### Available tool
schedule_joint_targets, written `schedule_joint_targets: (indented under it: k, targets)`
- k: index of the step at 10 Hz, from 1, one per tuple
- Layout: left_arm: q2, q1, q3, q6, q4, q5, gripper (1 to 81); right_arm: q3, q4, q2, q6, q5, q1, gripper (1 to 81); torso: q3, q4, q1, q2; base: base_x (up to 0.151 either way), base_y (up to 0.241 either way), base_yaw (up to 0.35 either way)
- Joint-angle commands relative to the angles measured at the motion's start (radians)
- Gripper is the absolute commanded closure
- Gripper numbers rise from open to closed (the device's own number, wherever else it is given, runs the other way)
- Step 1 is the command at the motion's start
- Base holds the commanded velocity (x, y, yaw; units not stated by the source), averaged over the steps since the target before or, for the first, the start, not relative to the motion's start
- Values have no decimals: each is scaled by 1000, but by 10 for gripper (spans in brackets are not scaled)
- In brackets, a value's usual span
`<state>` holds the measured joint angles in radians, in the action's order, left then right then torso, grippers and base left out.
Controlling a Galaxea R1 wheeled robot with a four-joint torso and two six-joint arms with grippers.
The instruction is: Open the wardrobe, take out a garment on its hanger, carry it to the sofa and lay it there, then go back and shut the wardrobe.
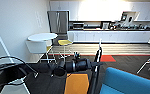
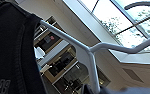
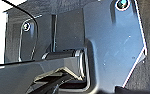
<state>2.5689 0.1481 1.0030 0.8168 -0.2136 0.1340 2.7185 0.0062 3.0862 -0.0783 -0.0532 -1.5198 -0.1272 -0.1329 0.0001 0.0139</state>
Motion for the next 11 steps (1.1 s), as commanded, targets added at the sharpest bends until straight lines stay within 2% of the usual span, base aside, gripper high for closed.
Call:
schedule_joint_targets:
  k: [1, 11]
  targets:
    - [-1, -163, -29, -13, -44, 49, 811, -5, 3, 10, -6, 62, 29, 10, 0, 0, 0, 0, 0, 0, -155]
    - [5, -158, -27, -13, -53, 49, 811, -8, 1, 12, -6, 62, 37, 10, 0, 0, 0, 0, 0, 0, -155]
